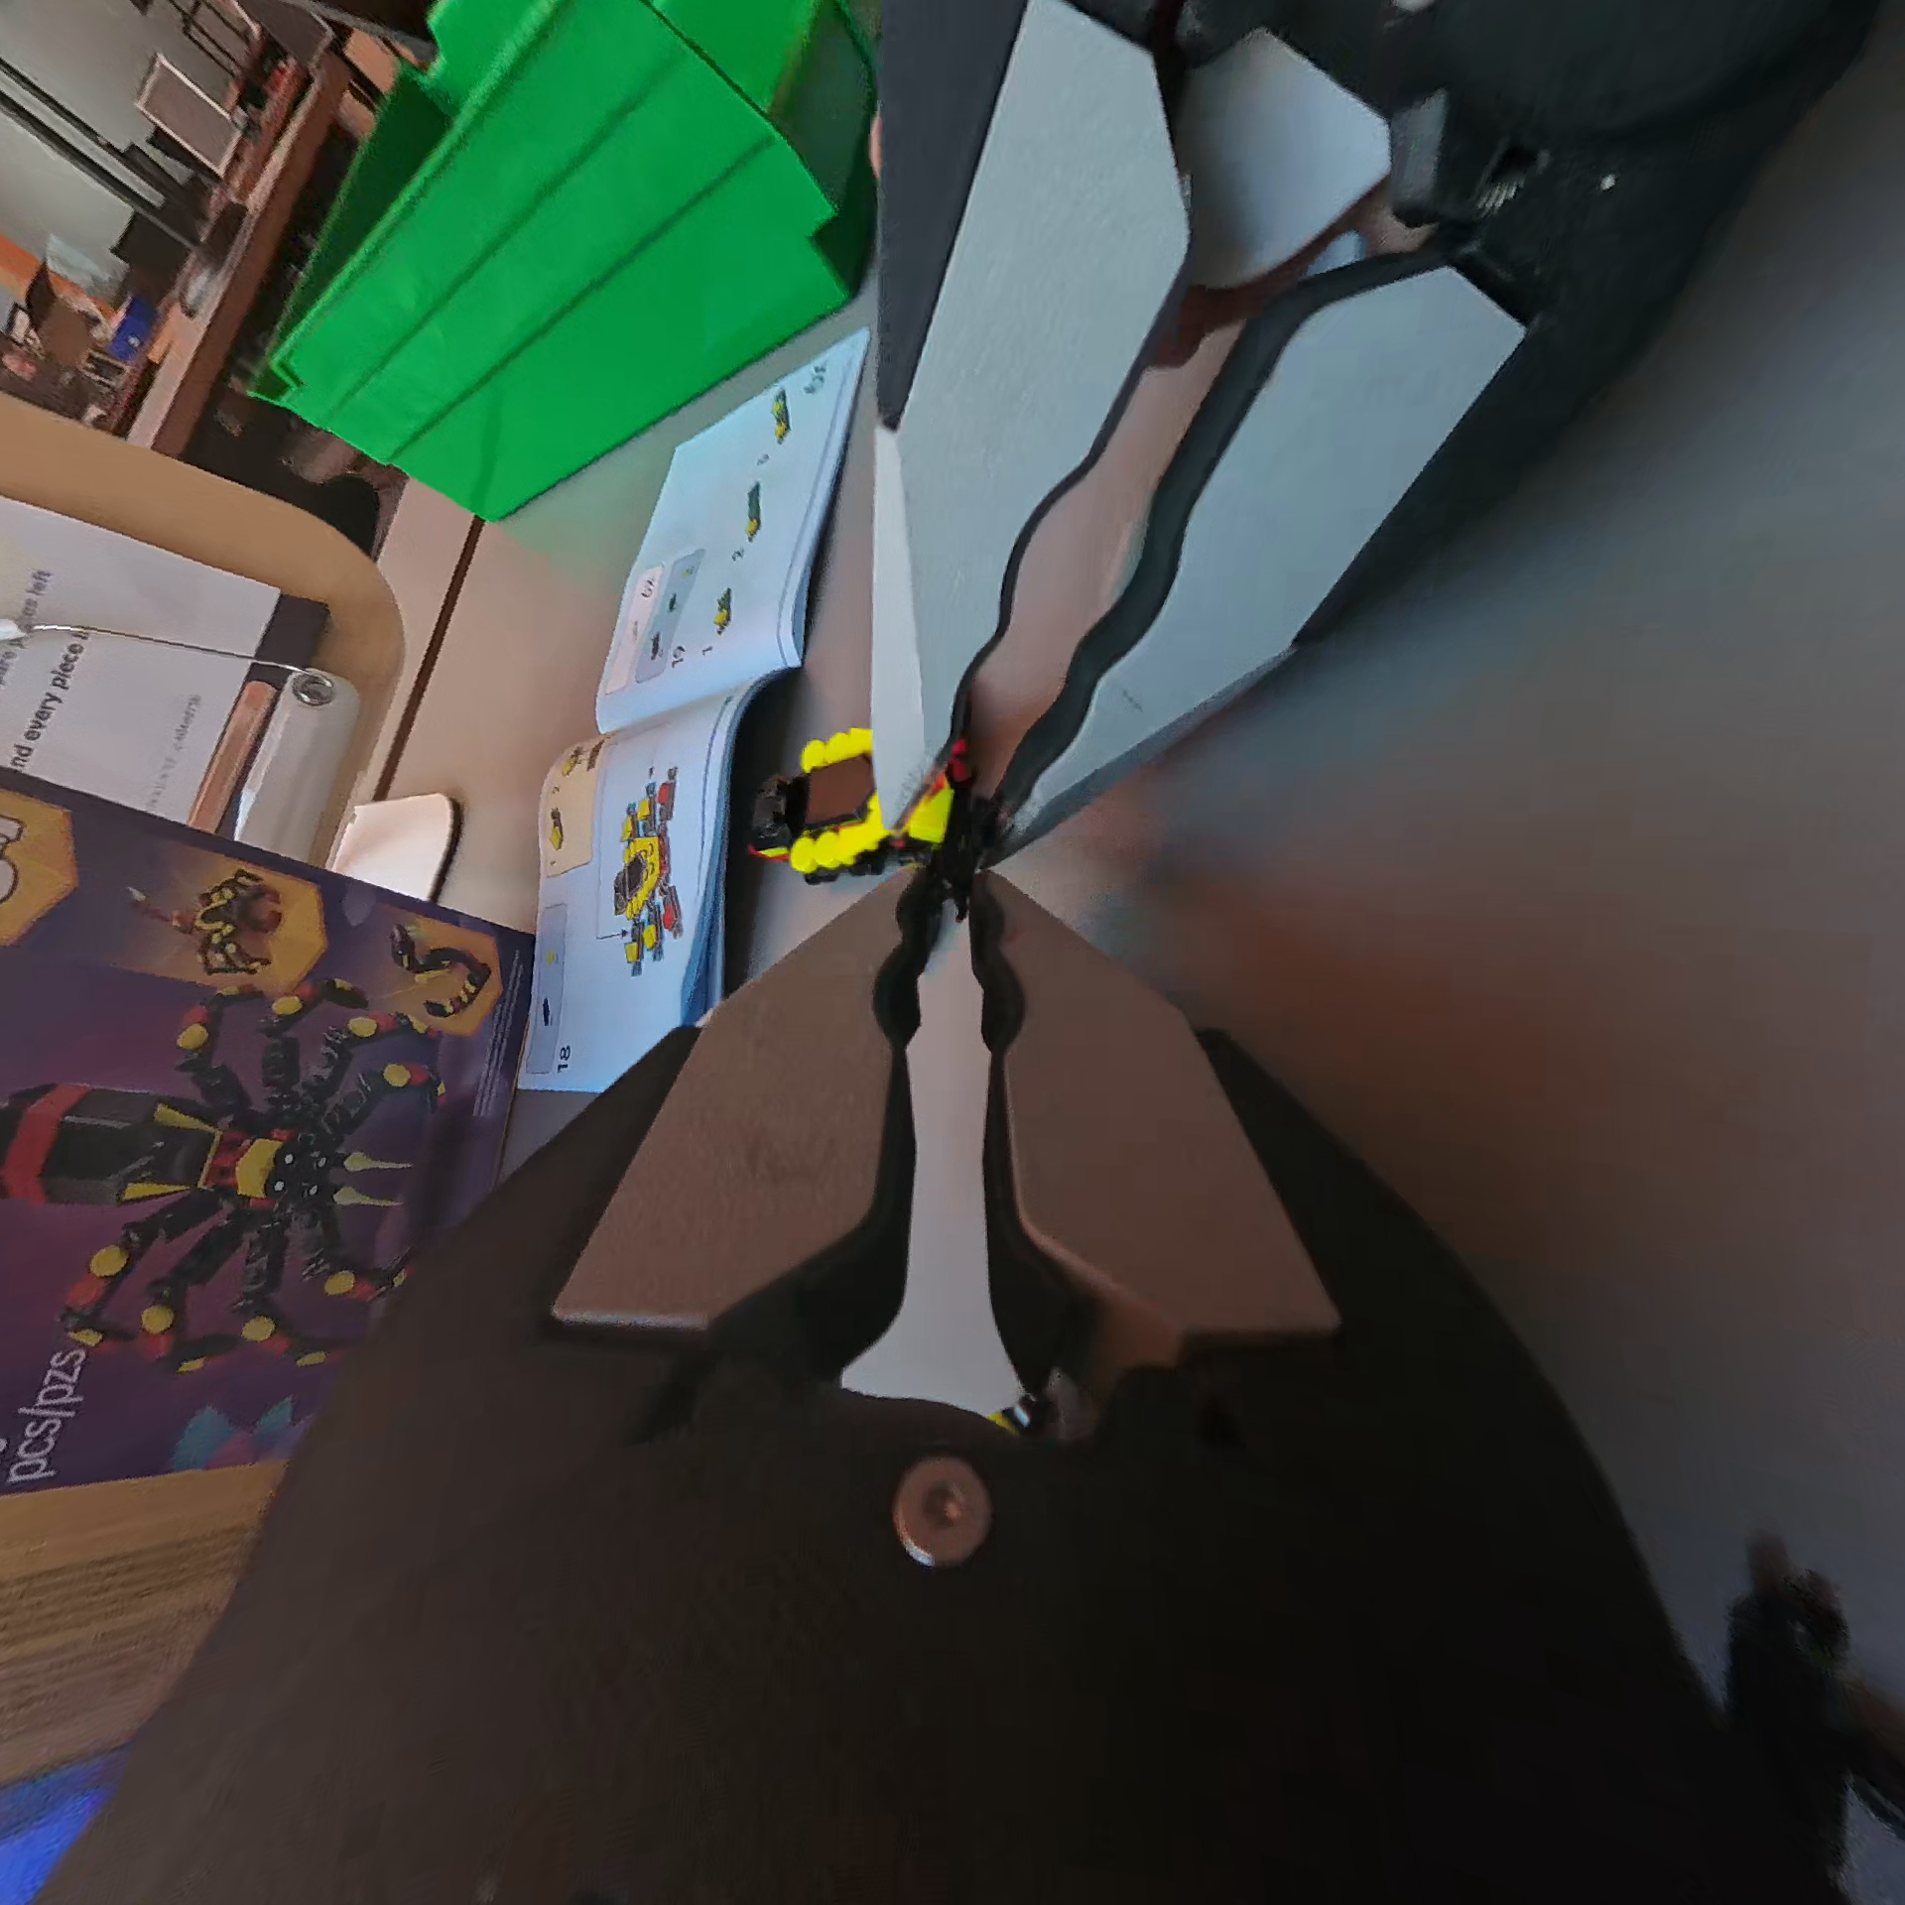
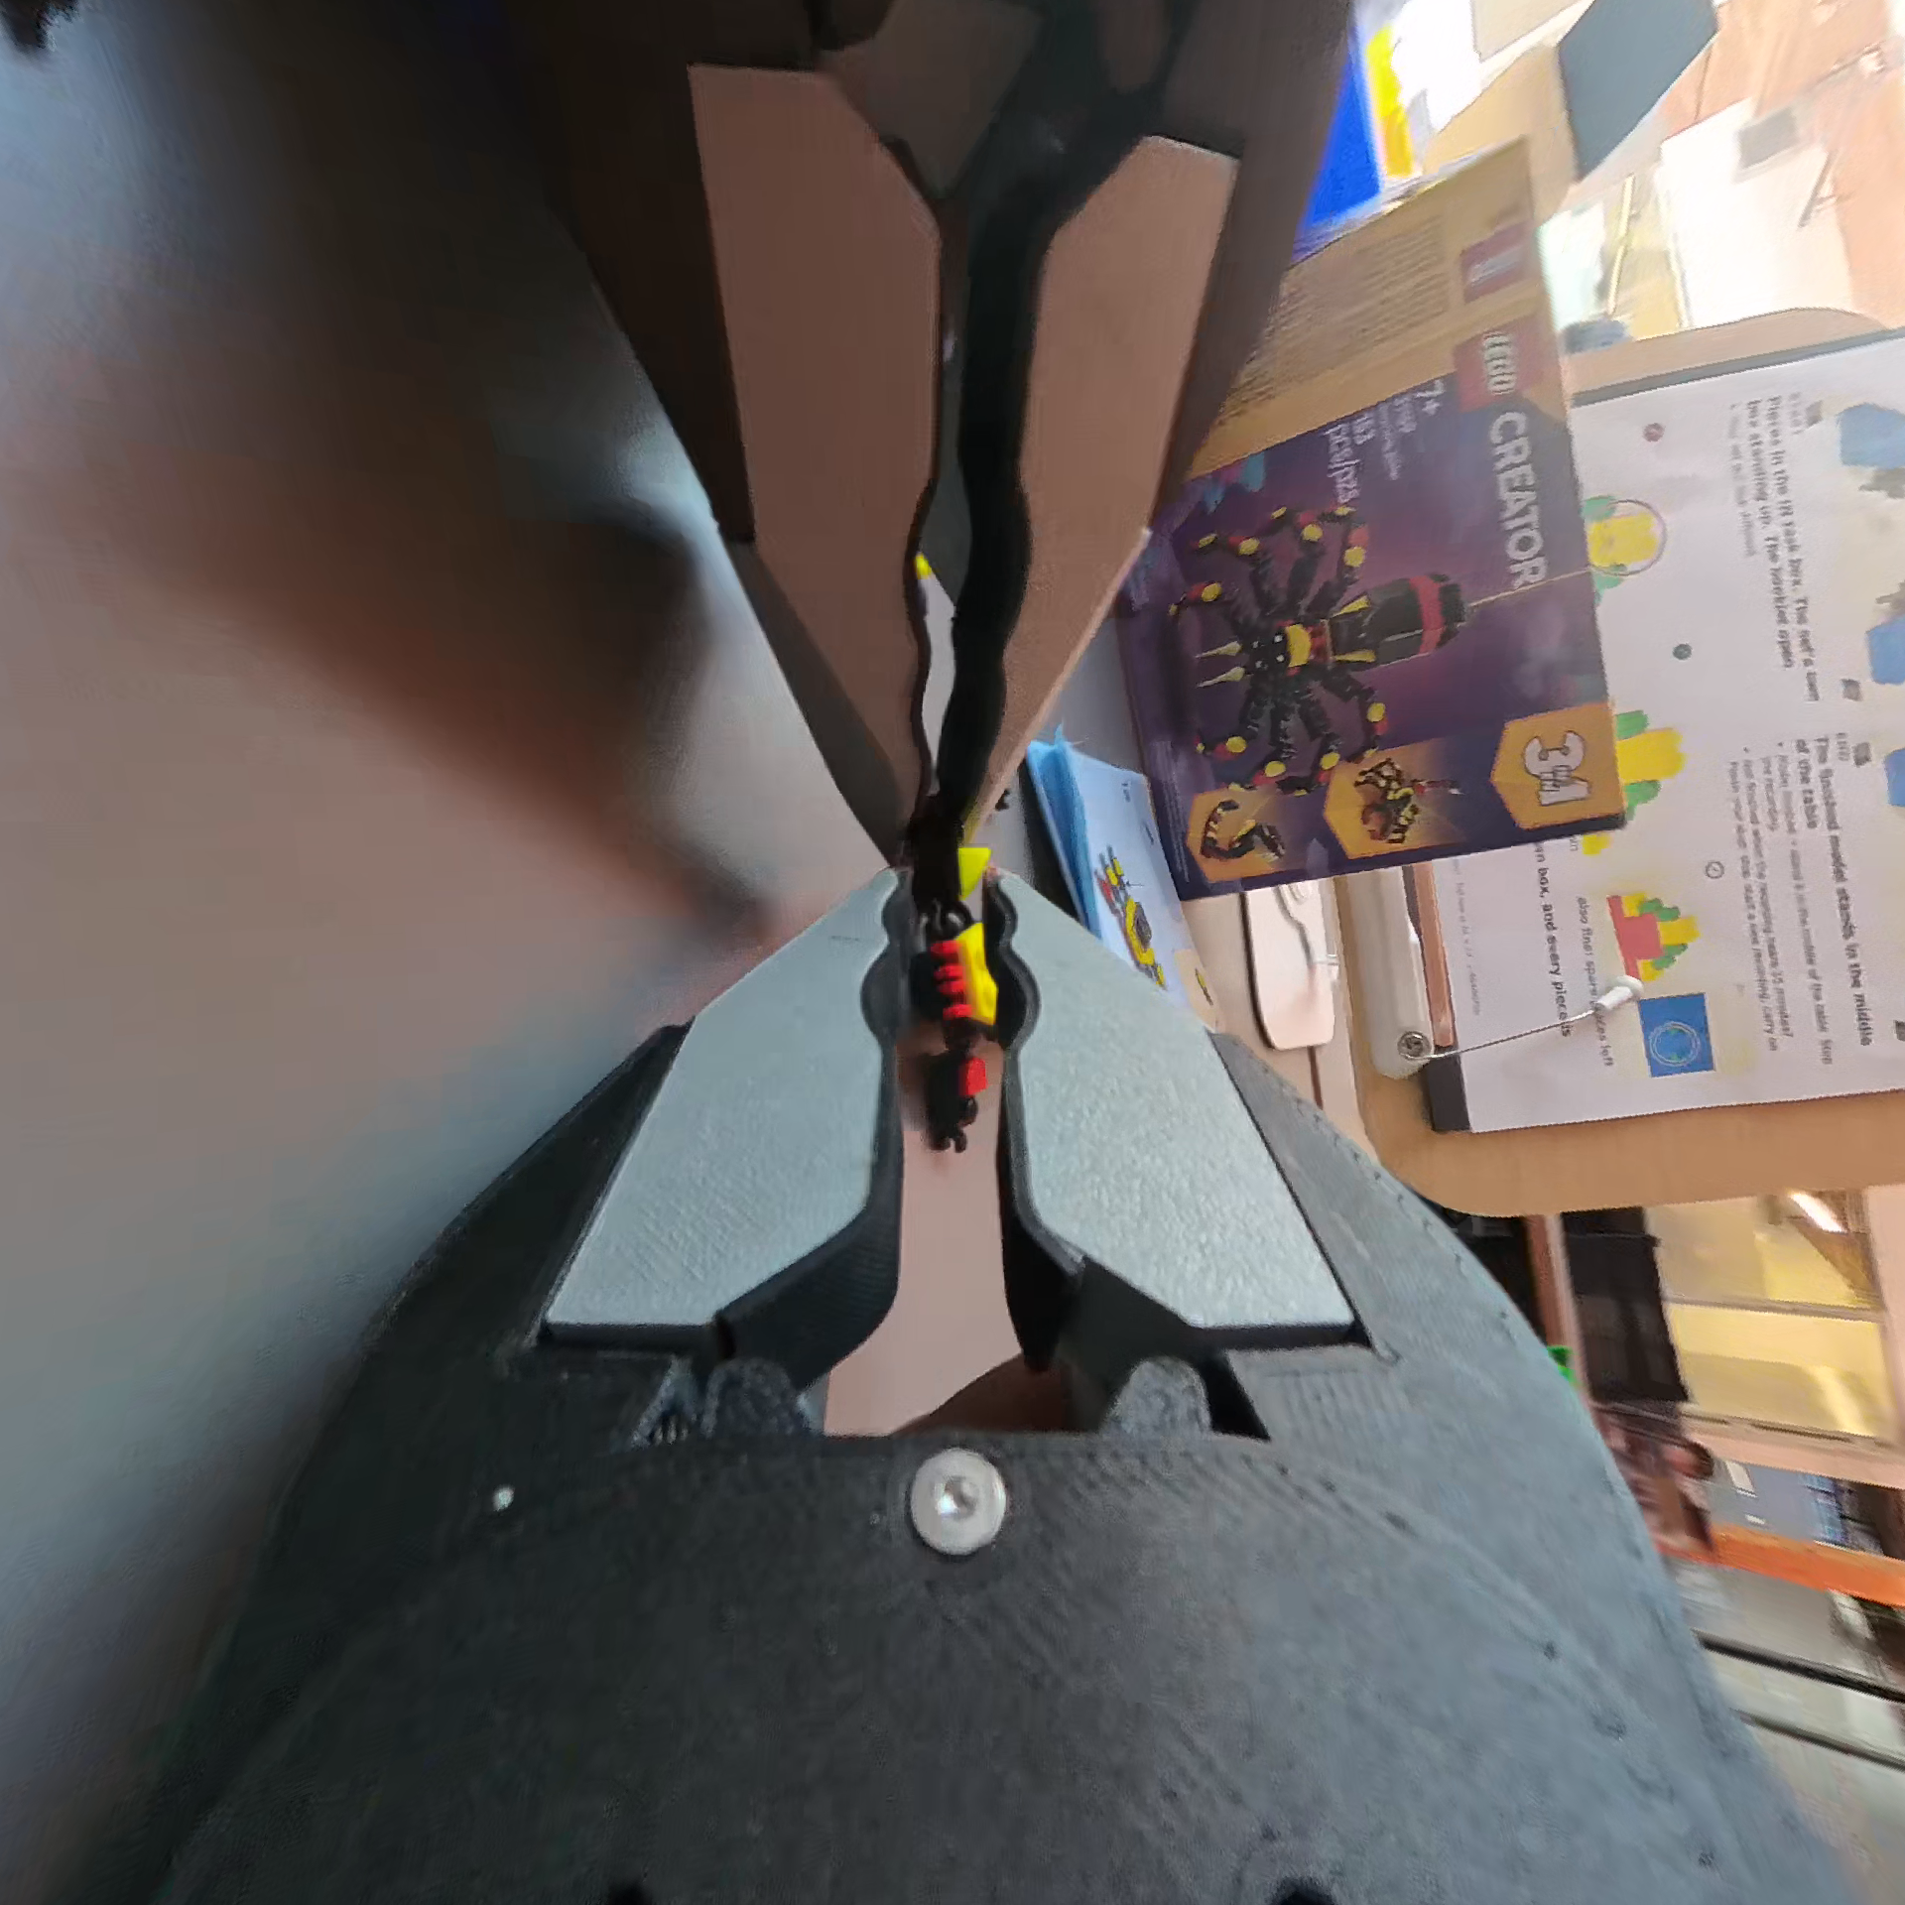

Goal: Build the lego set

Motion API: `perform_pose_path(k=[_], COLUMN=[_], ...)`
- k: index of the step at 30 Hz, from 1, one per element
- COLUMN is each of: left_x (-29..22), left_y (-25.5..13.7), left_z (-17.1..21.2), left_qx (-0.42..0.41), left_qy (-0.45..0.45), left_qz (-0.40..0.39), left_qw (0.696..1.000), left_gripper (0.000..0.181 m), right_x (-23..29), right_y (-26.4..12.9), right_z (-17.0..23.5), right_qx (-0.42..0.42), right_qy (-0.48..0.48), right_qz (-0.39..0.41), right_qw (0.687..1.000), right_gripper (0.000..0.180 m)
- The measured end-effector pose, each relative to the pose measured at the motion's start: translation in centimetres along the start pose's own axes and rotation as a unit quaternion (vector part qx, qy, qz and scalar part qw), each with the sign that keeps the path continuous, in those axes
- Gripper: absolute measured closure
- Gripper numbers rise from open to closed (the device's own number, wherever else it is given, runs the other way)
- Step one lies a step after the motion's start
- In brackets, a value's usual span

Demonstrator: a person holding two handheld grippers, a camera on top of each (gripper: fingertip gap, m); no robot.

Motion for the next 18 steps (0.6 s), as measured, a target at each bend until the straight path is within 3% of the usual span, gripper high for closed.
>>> perform_pose_path(k=[6,11,18], left_x=[0.5,0.2,0.3], left_y=[-1.2,-1.9,-3.1], left_z=[-1.7,-2.6,-3.9], left_qx=[-0.067,-0.097,-0.147], left_qy=[-0.022,0.004,0.014], left_qz=[0.004,0.000,-0.007], left_qw=[0.998,0.995,0.989], left_gripper=[0.177,0.177,0.177], right_x=[-2.2,-2.4,-3.4], right_y=[-1.9,-2.8,-4.1], right_z=[-0.8,-1.5,-2.2], right_qx=[-0.106,-0.147,-0.189], right_qy=[0.103,0.063,0.077], right_qz=[0.003,0.034,0.056], right_qw=[0.989,0.987,0.977], right_gripper=[0.166,0.168,0.170])
Point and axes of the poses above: each gripper's, where its closed fingertips meet, y out along the fingers, z out of its underside, x = y × z across the jaws, the point moved 3 cm from there along -y, back along the fingers, and after that the axes turned 13 degrees about -y, right-handed, at the moved point
